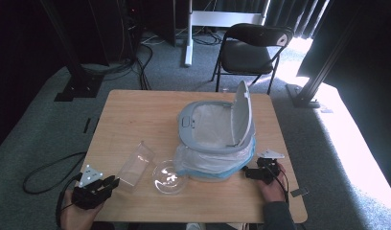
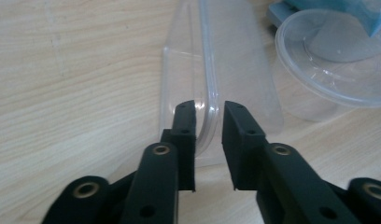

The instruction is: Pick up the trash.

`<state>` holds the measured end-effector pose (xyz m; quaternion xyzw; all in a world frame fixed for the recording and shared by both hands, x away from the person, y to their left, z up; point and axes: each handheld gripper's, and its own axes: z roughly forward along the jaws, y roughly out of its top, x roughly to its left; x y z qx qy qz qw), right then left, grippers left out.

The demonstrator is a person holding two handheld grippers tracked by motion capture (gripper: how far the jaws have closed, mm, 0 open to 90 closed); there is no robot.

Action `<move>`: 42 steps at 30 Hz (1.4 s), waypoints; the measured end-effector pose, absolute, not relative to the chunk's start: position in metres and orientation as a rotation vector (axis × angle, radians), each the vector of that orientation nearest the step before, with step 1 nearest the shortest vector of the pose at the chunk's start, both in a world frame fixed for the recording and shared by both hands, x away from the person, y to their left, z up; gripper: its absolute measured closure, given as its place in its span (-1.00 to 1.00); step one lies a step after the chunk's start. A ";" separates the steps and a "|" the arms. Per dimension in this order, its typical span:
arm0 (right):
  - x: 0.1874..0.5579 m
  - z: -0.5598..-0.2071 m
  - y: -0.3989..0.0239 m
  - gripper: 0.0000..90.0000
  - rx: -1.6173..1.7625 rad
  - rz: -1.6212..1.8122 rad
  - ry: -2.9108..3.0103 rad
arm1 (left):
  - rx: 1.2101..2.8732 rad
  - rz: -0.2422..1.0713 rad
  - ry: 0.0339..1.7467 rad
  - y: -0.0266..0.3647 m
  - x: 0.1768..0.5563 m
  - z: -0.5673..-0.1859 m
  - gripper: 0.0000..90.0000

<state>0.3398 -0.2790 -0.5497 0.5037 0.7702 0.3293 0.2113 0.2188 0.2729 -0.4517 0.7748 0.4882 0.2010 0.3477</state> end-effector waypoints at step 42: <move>0.340 -0.550 -0.279 -0.75 1.399 0.915 2.140 | 1.902 0.626 1.030 0.256 0.280 -0.402 0.87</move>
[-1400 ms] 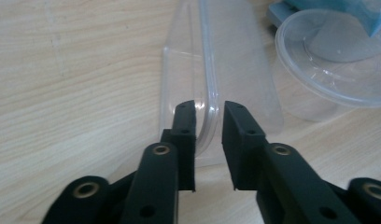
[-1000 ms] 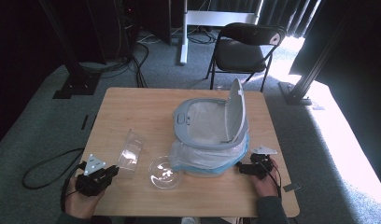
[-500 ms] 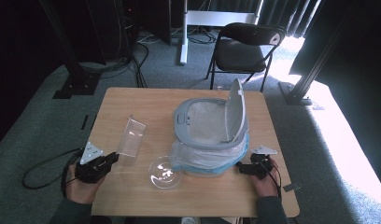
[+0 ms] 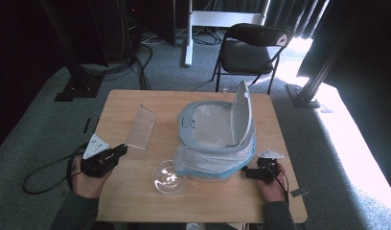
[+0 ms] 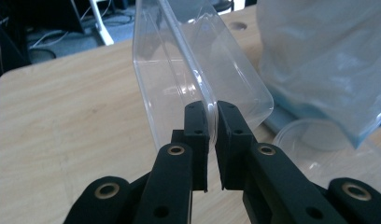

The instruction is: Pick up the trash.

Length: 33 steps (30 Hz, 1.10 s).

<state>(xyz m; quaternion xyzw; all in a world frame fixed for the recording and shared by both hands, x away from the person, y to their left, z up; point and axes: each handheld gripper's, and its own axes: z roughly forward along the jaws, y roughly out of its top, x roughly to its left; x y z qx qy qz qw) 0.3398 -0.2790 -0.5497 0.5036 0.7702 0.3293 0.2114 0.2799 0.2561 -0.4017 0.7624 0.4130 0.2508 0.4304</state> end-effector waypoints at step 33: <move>0.340 -0.550 -0.279 -0.75 1.397 0.914 2.140 | 1.871 0.601 0.837 0.242 0.290 -0.356 0.87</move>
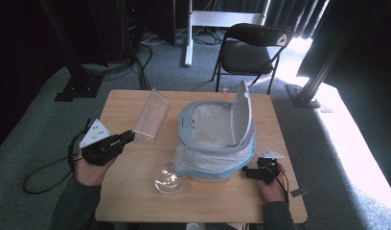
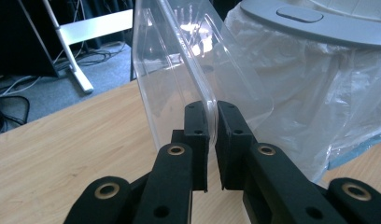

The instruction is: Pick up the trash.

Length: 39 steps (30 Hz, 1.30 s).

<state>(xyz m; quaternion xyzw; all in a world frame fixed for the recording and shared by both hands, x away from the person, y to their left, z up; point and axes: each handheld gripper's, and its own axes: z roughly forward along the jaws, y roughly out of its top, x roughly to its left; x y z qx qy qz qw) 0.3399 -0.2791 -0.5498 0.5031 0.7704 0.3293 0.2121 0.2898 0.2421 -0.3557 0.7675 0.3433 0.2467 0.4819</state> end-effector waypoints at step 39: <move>0.340 -0.550 -0.279 -0.75 1.397 0.915 2.140 | 1.863 0.552 0.644 0.236 0.299 -0.297 0.87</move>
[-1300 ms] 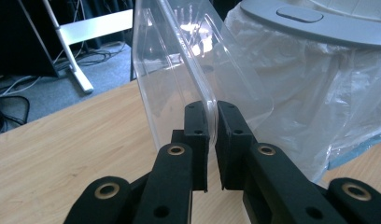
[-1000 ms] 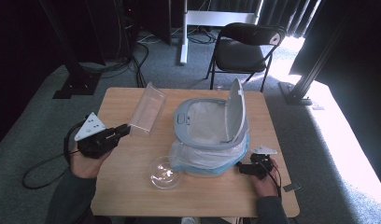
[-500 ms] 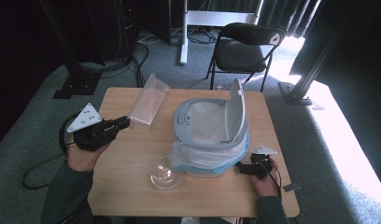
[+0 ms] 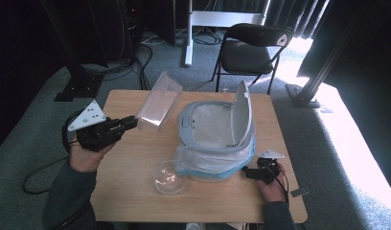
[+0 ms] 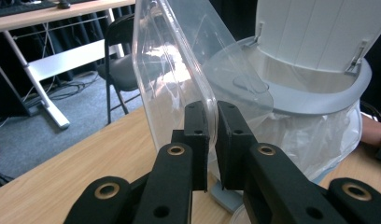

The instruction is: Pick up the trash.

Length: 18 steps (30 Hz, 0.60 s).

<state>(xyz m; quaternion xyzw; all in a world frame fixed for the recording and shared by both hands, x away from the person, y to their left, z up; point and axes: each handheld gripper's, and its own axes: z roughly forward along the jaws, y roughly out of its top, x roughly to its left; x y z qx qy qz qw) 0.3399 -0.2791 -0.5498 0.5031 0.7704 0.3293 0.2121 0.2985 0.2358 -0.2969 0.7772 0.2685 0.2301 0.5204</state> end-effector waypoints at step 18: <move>0.340 -0.550 -0.279 -0.75 1.397 0.915 2.140 | 1.888 0.513 0.564 0.225 0.306 -0.277 0.87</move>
